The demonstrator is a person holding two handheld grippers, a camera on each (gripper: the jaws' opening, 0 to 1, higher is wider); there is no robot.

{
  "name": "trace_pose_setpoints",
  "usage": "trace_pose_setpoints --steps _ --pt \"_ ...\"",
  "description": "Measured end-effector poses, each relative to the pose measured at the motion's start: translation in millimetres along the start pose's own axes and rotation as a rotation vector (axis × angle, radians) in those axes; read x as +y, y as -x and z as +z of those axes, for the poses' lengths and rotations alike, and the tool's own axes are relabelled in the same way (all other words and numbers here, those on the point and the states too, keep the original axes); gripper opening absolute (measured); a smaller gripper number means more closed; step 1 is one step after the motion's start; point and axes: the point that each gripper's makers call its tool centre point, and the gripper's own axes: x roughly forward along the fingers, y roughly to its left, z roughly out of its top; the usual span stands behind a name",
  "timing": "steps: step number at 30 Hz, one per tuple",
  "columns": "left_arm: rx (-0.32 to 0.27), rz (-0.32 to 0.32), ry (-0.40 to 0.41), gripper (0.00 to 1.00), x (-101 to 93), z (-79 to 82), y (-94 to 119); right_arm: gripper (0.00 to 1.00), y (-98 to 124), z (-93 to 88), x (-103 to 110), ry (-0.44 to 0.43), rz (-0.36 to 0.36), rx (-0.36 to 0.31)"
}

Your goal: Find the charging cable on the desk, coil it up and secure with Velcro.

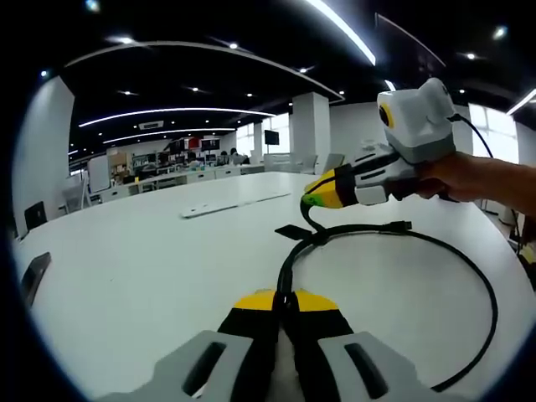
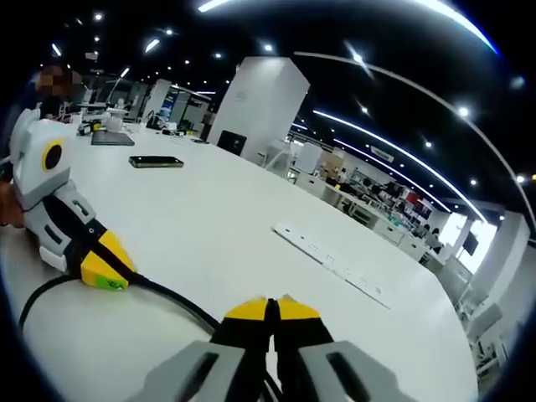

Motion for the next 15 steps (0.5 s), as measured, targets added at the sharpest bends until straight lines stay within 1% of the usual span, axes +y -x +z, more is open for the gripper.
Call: trace_pose_setpoints --steps 9,15 --pt "-0.001 0.001 0.001 0.07 0.4 -0.1 -0.1 0.03 -4.1 -1.5 1.5 -0.004 0.006 0.007" --pt "-0.001 0.0 -0.001 0.07 0.6 0.3 -0.2 0.03 -5.3 -1.8 -1.3 -0.007 0.0 0.006"
